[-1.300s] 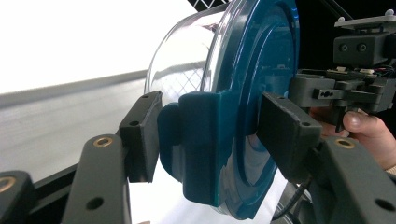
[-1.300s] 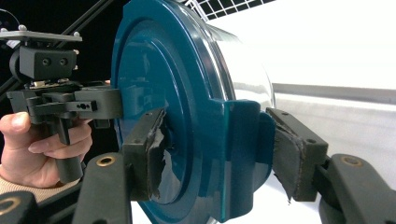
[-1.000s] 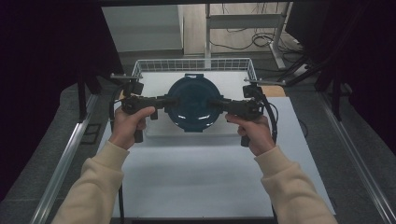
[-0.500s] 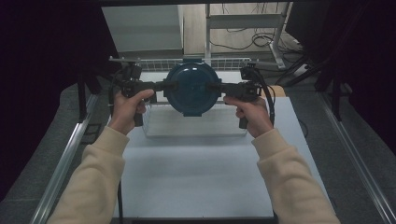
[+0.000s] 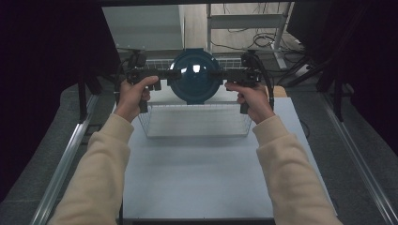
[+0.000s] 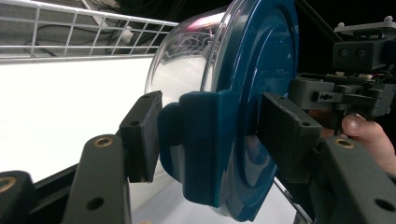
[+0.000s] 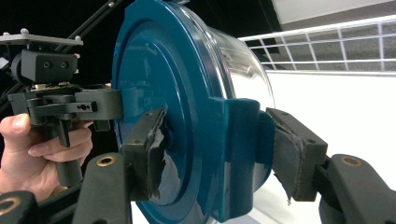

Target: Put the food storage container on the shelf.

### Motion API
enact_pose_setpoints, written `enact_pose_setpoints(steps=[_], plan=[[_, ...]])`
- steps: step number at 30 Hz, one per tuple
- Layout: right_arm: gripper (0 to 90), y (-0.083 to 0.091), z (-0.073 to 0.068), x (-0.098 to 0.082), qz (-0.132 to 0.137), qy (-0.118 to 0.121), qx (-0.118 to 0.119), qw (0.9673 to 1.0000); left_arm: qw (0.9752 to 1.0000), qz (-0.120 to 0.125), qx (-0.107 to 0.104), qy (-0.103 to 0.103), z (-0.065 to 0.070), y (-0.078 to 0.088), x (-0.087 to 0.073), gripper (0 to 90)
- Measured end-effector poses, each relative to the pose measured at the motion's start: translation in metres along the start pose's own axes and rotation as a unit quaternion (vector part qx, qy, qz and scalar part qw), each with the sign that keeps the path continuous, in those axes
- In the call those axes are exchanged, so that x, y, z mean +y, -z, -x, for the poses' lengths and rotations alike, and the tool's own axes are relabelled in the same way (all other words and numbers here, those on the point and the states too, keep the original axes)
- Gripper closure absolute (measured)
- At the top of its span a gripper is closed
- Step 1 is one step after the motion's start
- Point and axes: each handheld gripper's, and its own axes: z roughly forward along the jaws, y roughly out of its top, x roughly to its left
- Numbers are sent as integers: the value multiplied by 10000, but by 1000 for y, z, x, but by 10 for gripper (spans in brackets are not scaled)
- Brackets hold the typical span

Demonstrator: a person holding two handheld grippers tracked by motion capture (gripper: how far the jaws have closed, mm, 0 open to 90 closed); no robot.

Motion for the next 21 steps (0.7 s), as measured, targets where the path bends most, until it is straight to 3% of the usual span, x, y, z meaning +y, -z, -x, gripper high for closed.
enact_pose_setpoints(steps=[6, 13, 17, 21], plan=[[402, -7, 17, 2, -146, -258, -37, 9996, 9997, -131, 49, 176, -12, -15, 2, 419], [398, -13, 30, 5, -112, -561, -40, 9984, 9988, -9, 17, 493, -22, -23, 4, 421], [392, -18, 36, 10, -149, -870, -67, 9961, 9967, 42, -49, 806, -30, -28, 6, 418], [388, -23, 43, 13, -115, -1289, -147, 9915, 9941, 11, -156, 1072, -39, -35, 6, 412]])
